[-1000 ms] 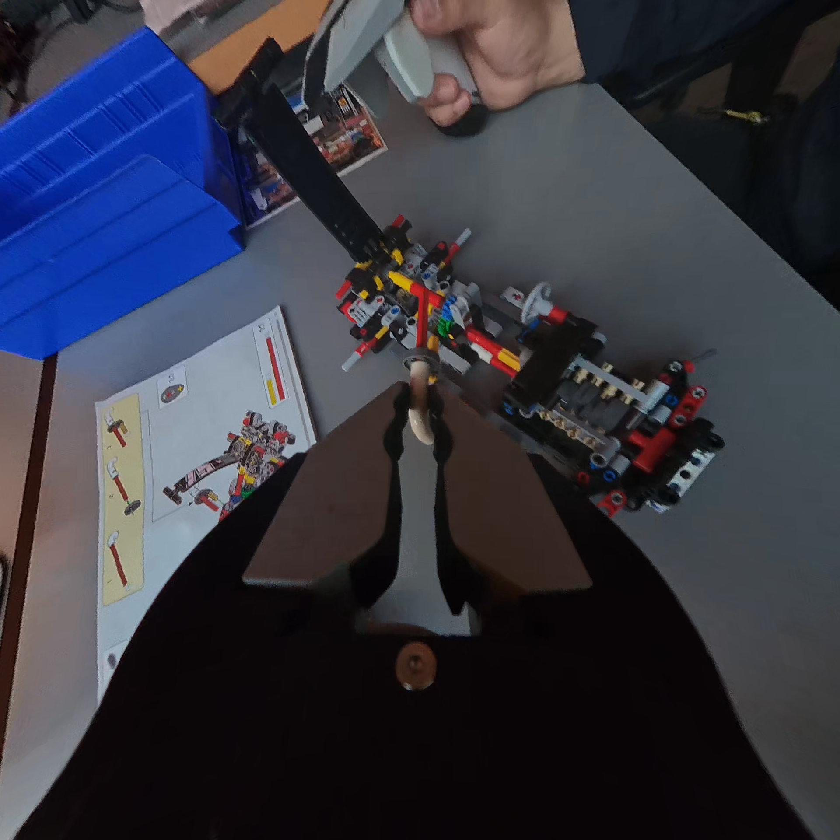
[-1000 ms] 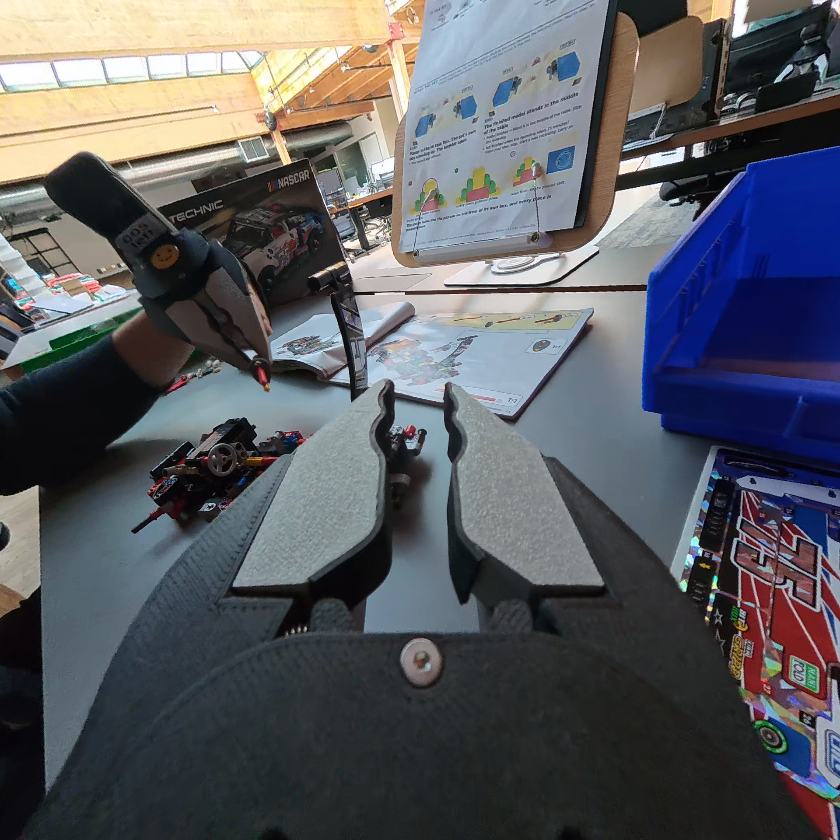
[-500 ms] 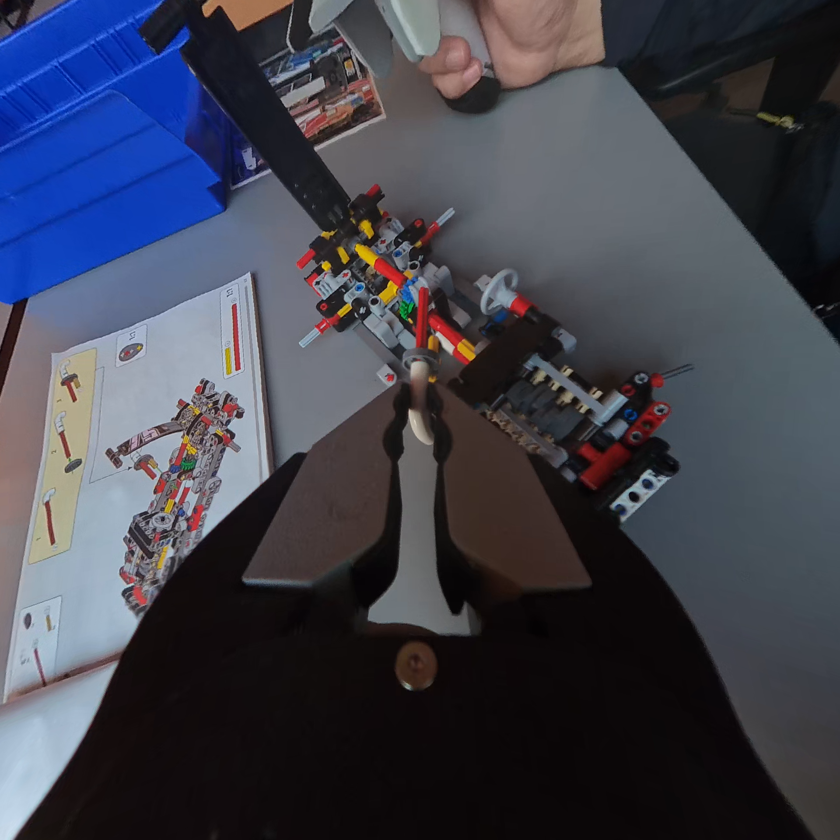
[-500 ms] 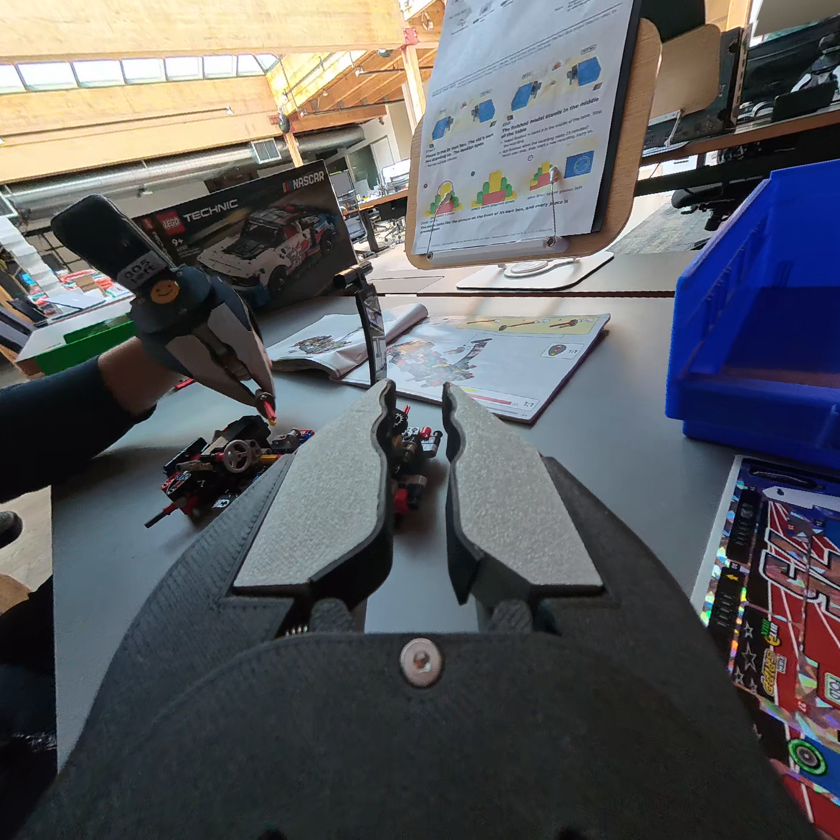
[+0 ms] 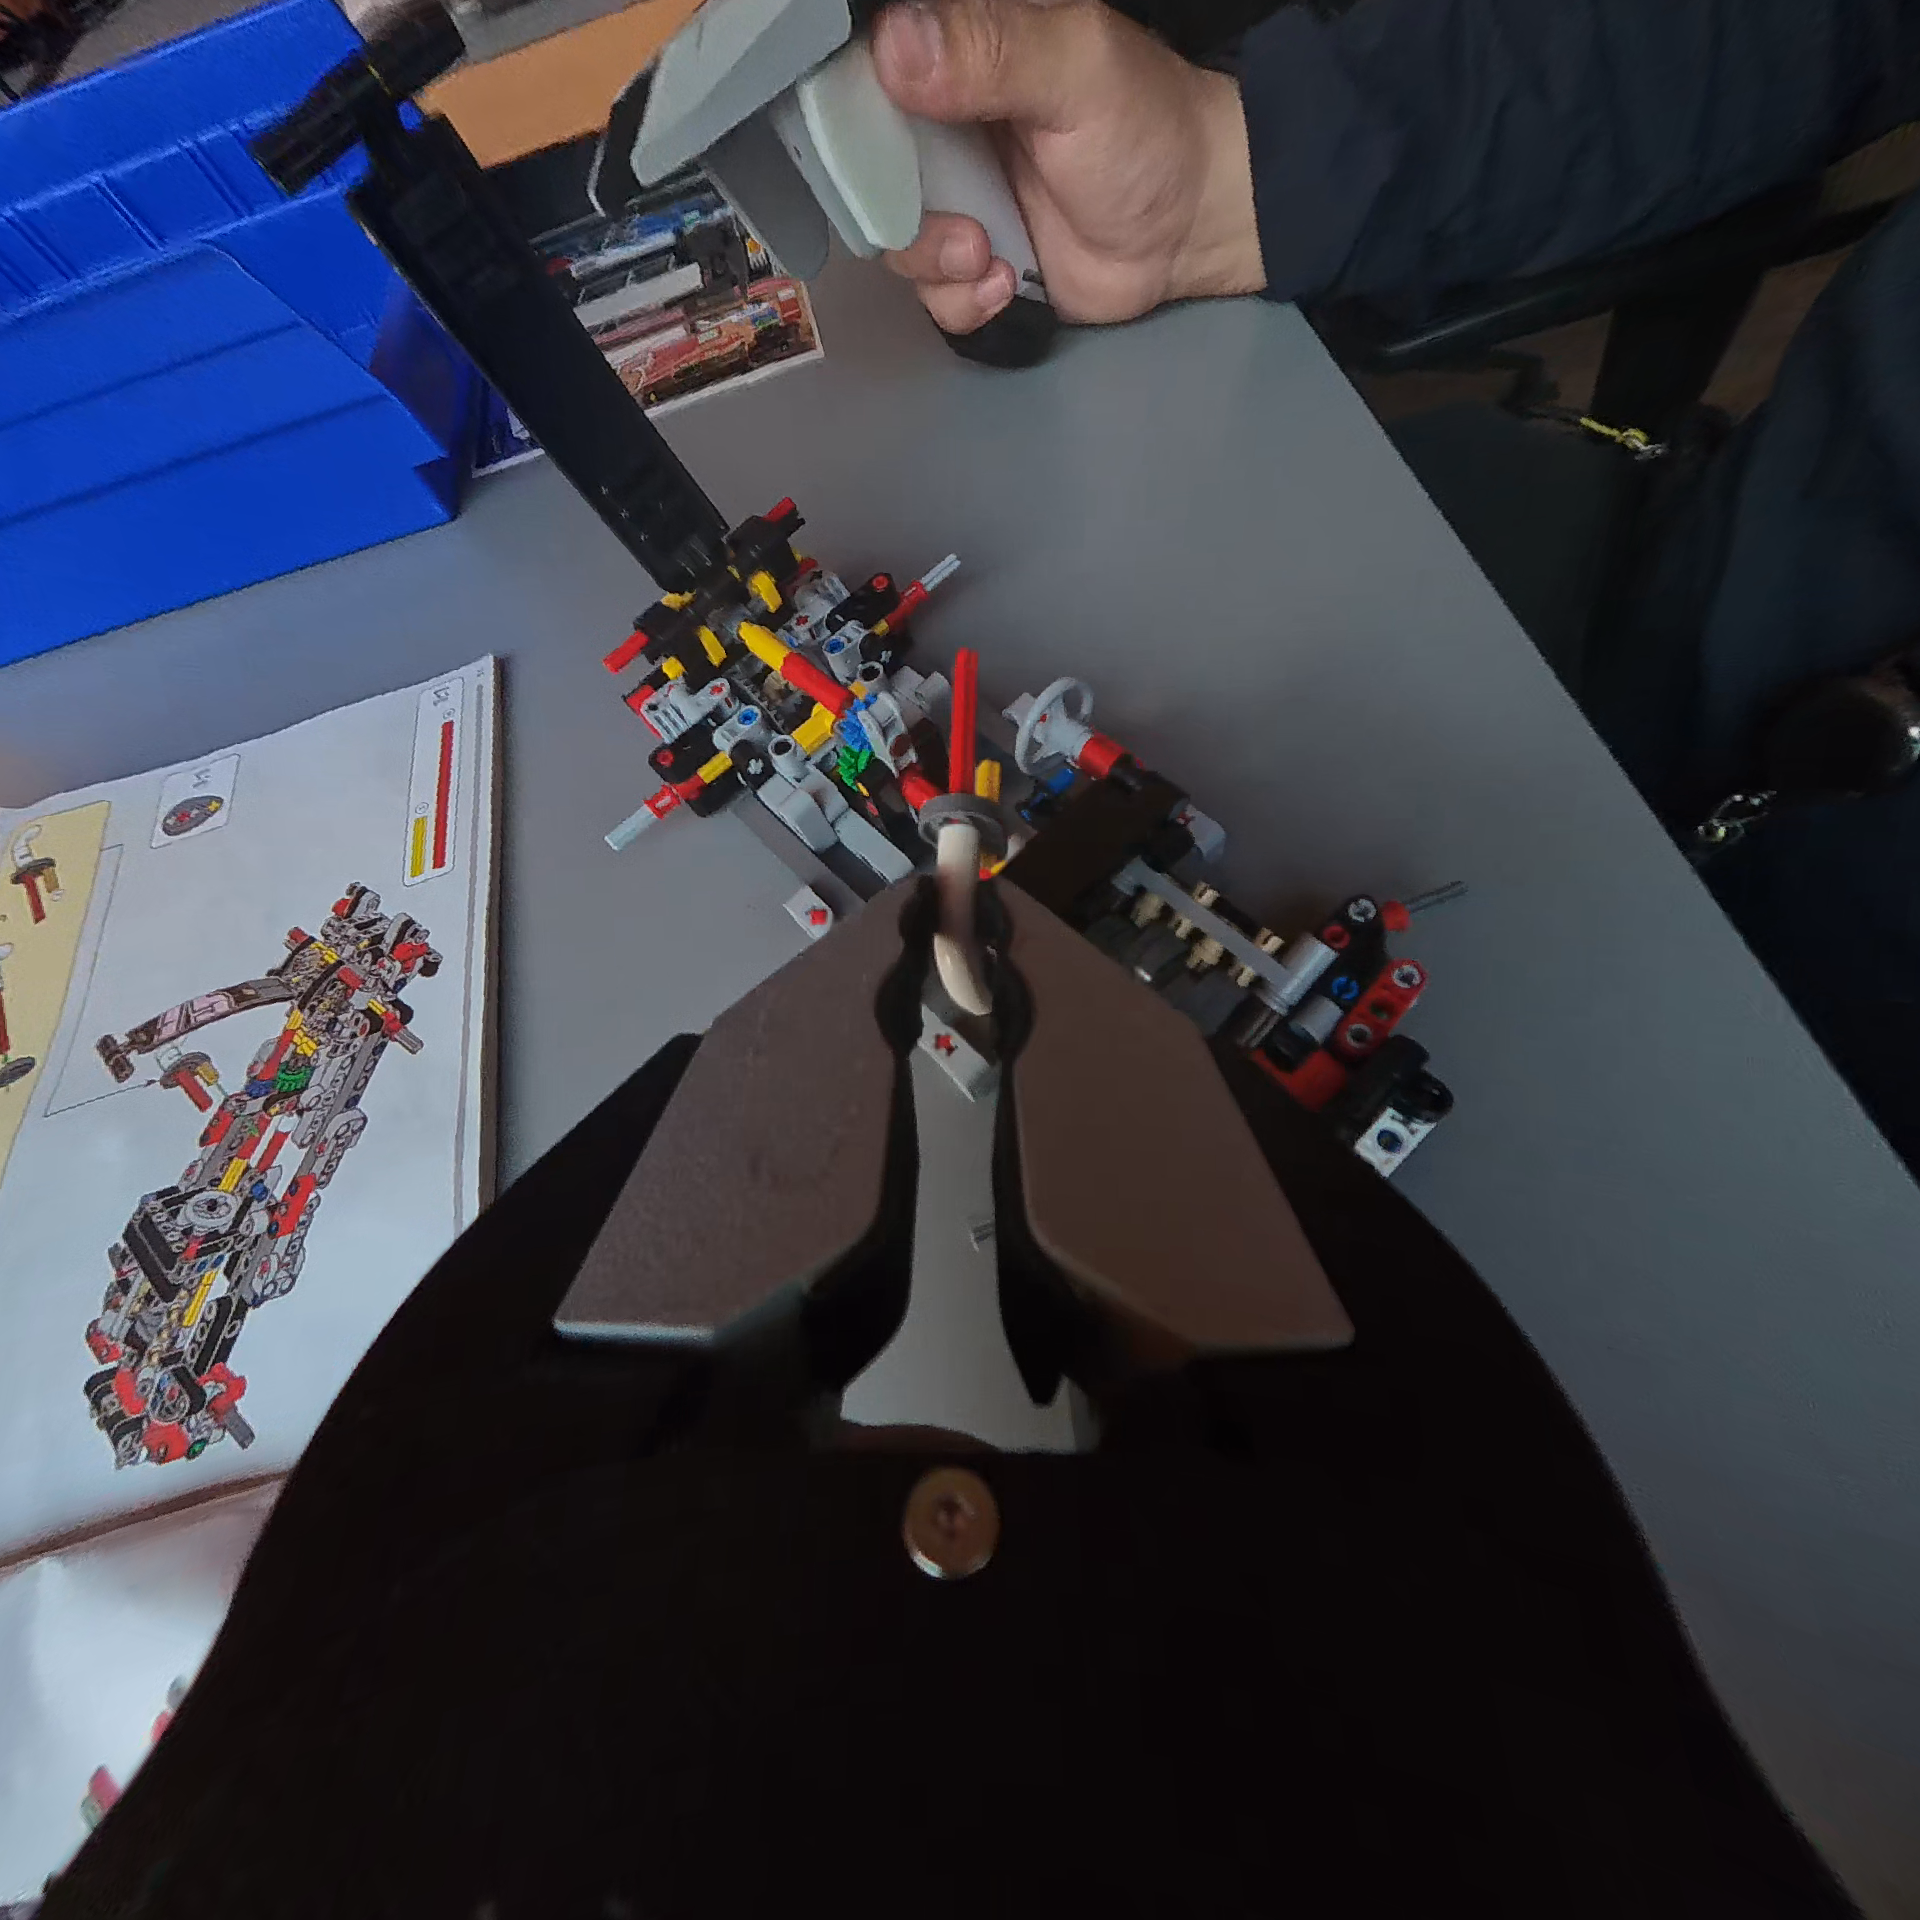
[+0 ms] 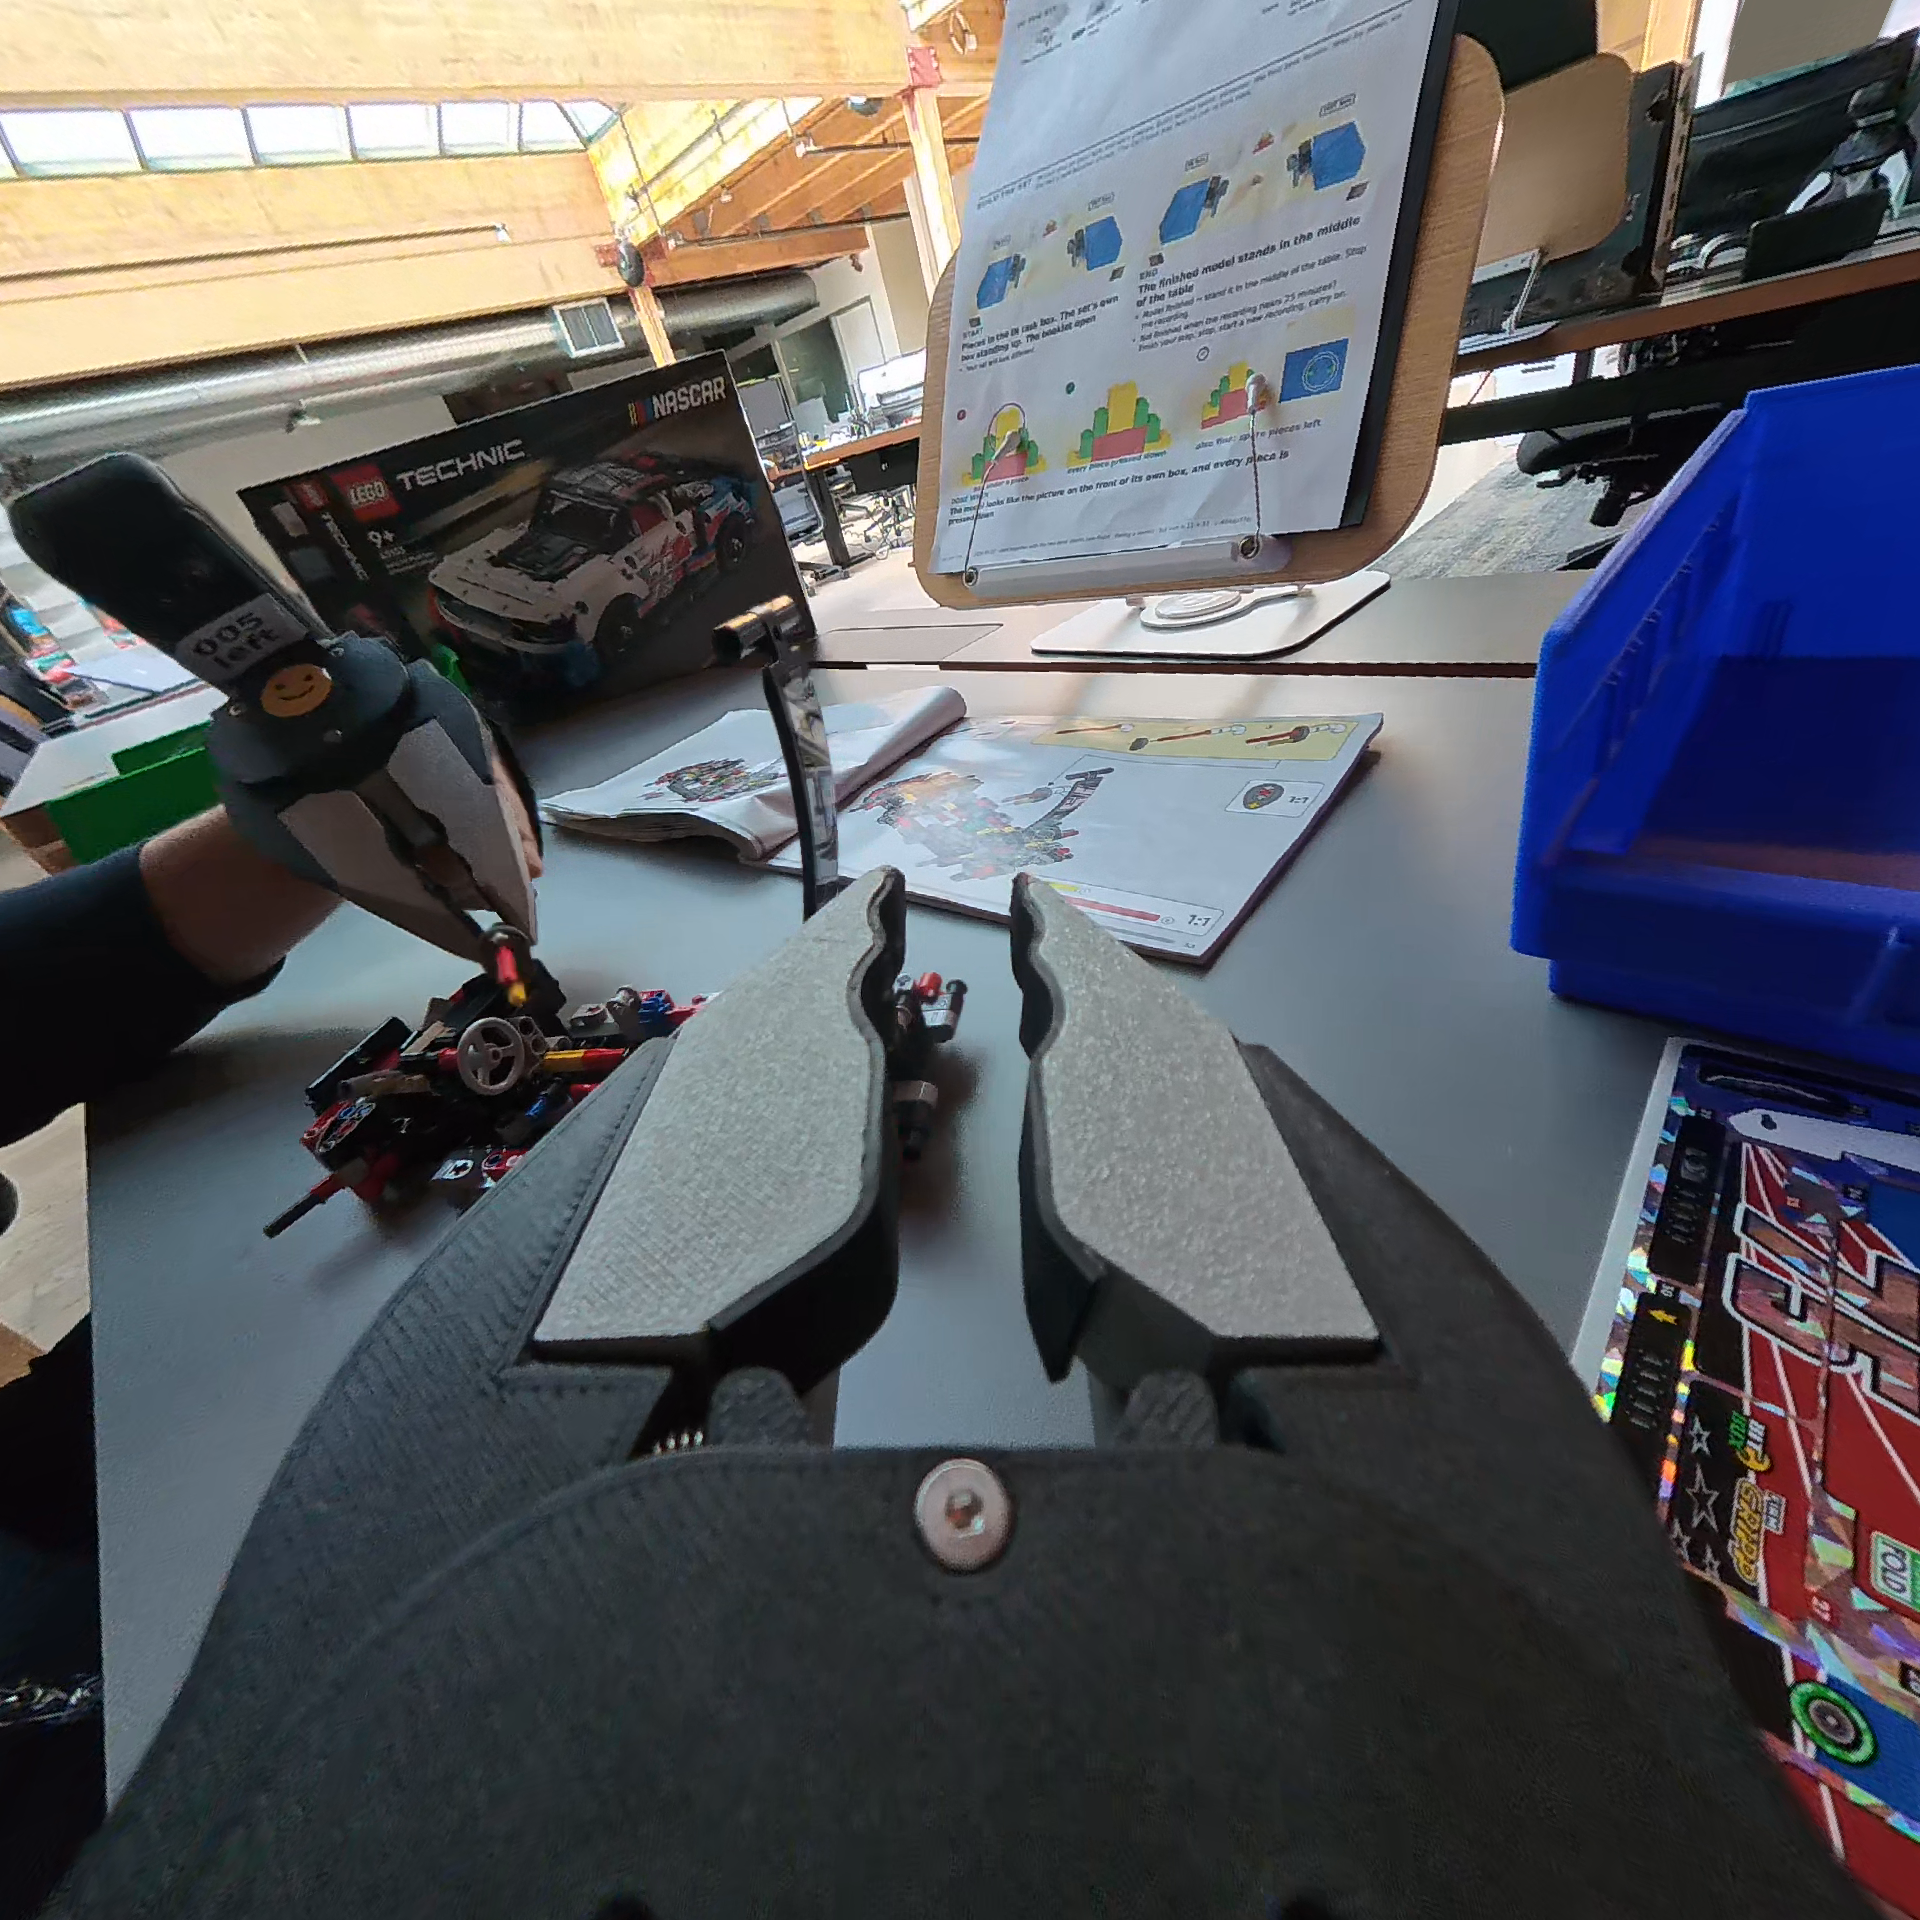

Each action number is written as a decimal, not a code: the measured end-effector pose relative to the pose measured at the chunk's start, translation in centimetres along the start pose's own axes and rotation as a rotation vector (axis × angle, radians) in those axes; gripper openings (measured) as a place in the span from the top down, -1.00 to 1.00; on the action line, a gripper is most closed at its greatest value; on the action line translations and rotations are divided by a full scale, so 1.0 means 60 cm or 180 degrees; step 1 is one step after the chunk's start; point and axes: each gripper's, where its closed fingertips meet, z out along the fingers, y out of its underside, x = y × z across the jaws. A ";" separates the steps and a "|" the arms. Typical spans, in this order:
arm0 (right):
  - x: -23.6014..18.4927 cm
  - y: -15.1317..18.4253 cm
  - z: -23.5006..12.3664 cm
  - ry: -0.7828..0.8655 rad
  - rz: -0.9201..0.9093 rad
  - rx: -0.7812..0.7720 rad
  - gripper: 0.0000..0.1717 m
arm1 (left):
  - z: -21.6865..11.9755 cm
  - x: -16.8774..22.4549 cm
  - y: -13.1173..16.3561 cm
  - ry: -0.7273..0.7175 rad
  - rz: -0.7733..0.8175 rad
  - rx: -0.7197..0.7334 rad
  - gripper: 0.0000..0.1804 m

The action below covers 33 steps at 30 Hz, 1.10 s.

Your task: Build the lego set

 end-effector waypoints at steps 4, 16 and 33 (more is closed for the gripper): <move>0.000 0.000 0.000 -0.0010 0.0010 0.0002 0.80 | -0.029 -0.041 -0.022 -0.0480 -0.0178 0.0329 0.95; -0.002 0.001 0.002 -0.0013 0.0006 -0.0003 0.80 | -0.009 -0.015 0.042 -0.0500 -0.0391 -0.0194 0.95; -0.015 0.006 0.004 -0.0102 -0.0041 -0.0049 0.81 | -0.012 0.041 0.022 -0.0430 -0.0790 0.0021 0.95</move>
